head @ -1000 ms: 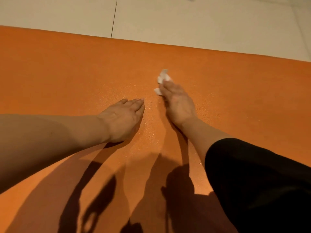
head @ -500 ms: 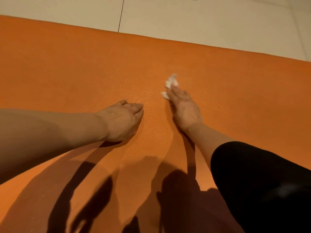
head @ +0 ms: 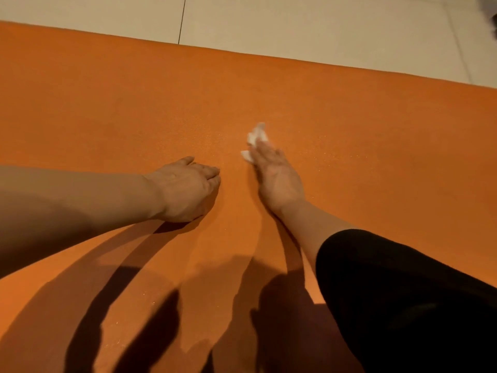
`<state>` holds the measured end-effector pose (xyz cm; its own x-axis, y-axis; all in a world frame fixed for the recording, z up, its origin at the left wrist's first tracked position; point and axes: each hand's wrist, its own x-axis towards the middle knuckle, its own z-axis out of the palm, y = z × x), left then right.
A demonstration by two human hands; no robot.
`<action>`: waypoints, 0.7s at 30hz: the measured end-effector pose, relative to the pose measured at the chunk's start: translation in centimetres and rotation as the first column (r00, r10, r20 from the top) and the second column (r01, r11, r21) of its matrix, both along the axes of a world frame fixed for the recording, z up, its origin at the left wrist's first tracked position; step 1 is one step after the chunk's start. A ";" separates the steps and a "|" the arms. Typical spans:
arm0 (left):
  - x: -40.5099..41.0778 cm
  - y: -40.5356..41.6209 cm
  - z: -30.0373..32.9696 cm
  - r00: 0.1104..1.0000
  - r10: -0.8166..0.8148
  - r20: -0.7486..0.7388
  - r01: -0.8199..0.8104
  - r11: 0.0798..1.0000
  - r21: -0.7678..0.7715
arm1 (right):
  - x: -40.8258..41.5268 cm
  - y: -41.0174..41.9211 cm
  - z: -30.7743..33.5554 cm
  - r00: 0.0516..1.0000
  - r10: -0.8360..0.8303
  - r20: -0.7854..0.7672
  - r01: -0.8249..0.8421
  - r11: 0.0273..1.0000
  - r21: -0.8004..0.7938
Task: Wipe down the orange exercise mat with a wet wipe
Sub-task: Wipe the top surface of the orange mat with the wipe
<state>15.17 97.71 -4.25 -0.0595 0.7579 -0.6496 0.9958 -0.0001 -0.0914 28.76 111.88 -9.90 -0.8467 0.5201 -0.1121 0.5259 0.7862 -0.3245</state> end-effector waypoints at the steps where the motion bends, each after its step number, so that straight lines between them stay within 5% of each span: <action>1: 0.0 -0.1 0.1 1.000 0.005 -0.001 -0.005 1.000 -0.009 | 1.2 0.8 0.2 0.990 -0.141 0.003 0.141 0.990 0.015; 5: 0.8 -0.5 0.5 1.000 -0.002 0.000 0.002 1.000 -0.023 | 1.6 -0.1 0.8 0.887 -0.461 0.025 0.460 0.888 0.015; 8: 1.7 -0.9 0.2 1.000 0.001 0.017 -0.001 1.000 -0.003 | -1.4 -3.7 1.0 0.985 -0.165 0.042 0.169 0.981 -0.093; 12: 2.2 -1.7 0.4 1.000 0.006 0.019 -0.006 1.000 0.023 | -2.2 -5.0 1.0 0.976 0.199 0.086 -0.172 0.953 -0.249; 14: 2.3 -2.5 0.6 1.000 0.004 -0.007 -0.004 1.000 -0.020 | -0.4 -4.0 1.0 0.987 0.130 0.098 -0.111 0.978 -0.177; 18: 2.8 -3.6 0.9 1.000 0.028 -0.005 -0.028 0.999 -0.027 | 3.9 -2.0 1.0 0.926 -0.318 0.204 0.310 0.948 0.071; 21: 3.3 -4.2 0.8 0.999 0.037 -0.004 -0.037 0.999 -0.015 | 3.3 -3.5 1.5 0.865 -0.426 0.266 0.429 0.902 0.050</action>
<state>18.45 93.50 -3.47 -0.0894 0.7452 -0.6608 0.9949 0.0352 -0.0950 32.08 108.42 -8.45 -0.4801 0.8219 -0.3066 0.8766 0.4624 -0.1333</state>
